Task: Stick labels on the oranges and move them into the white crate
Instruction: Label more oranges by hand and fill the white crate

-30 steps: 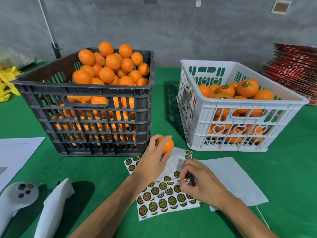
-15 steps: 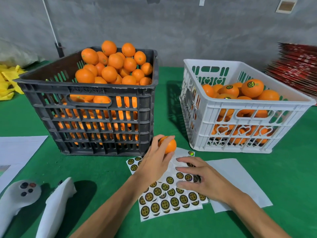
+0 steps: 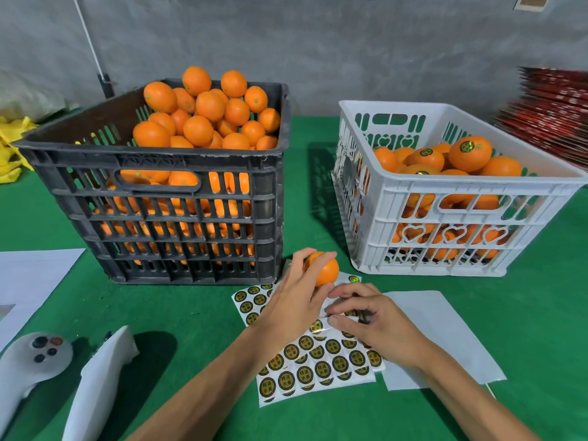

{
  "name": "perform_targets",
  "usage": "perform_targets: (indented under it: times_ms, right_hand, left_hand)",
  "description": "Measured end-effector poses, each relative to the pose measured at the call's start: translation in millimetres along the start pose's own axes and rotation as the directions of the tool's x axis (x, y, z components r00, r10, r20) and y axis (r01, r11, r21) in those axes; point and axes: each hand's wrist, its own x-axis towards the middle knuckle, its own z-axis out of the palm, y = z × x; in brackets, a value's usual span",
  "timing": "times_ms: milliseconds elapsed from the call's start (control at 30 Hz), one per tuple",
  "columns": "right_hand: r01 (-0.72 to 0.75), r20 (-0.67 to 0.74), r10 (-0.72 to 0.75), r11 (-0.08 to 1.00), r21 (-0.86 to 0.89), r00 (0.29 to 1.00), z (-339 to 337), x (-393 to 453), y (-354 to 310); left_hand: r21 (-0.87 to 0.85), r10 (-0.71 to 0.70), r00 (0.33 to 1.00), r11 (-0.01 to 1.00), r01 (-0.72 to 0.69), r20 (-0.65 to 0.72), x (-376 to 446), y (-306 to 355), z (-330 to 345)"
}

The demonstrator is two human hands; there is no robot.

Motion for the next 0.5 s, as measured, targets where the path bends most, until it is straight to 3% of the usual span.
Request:
perform_targets:
  times_ms: [200,300,400,500]
  right_hand:
    - [-0.134,0.035,0.13,0.975,0.175,0.991,-1,1,-6]
    - [-0.209,-0.029,0.235,0.91,0.358,0.972,3,6,-6]
    - [-0.187,-0.266,0.343,0.86,0.476,0.901,9,9,-10]
    - [-0.077,-0.583,0.154,0.985,0.155,0.798,3,17,-21]
  left_hand:
    - [-0.023,-0.005,1.0,1.0,0.005,0.008,-1,0,0]
    - [-0.031,-0.013,1.0,0.999,0.013,0.009,-2,0,0]
    - [-0.097,-0.026,1.0,0.995,0.025,-0.005,-2,0,-1]
    - [-0.245,-0.06,0.998,0.968,0.05,-0.032,-1,0,-4]
